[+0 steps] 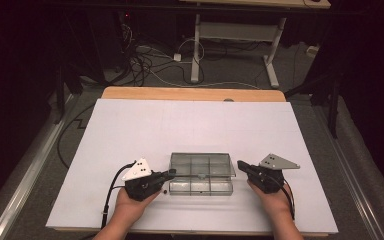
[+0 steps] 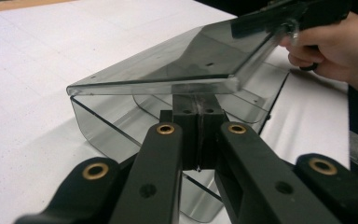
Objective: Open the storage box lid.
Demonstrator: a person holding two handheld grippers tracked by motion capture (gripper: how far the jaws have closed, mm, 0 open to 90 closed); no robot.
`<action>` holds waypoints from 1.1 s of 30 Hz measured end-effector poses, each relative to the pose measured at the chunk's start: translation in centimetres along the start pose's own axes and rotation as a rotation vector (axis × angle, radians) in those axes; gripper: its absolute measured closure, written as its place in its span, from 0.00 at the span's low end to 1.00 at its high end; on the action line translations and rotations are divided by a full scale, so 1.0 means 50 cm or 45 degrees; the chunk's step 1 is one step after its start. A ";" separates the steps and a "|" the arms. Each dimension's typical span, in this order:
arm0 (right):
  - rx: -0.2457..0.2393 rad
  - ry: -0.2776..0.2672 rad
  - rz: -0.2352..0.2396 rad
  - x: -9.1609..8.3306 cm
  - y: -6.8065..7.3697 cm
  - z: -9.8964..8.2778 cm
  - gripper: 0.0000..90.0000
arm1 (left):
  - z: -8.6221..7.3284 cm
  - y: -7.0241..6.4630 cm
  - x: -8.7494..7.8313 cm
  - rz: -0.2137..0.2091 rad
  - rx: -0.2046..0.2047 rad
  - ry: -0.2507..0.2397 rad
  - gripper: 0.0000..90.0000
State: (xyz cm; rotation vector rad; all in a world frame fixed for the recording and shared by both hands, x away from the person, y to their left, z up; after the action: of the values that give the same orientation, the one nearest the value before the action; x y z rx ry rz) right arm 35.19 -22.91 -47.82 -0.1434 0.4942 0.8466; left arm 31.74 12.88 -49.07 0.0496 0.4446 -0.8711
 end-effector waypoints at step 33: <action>0.016 -0.004 -0.047 0.073 -0.055 0.073 1.00 | 0.068 0.045 0.038 0.028 0.000 -0.008 0.97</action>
State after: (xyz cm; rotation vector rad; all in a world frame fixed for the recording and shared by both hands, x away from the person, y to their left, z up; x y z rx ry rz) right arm 40.61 -21.10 -46.53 -0.1394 0.4924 0.8079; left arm 35.69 12.17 -47.06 0.0519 0.4375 -0.8494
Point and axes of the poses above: each handheld gripper's, and its own axes: x roughly forward along the jaws, z roughly out of its top, y roughly to its left, the point moved 2 cm from there along x, roughly forward along the jaws, and after that the axes turned 8 degrees about z, right-handed, at the moved point
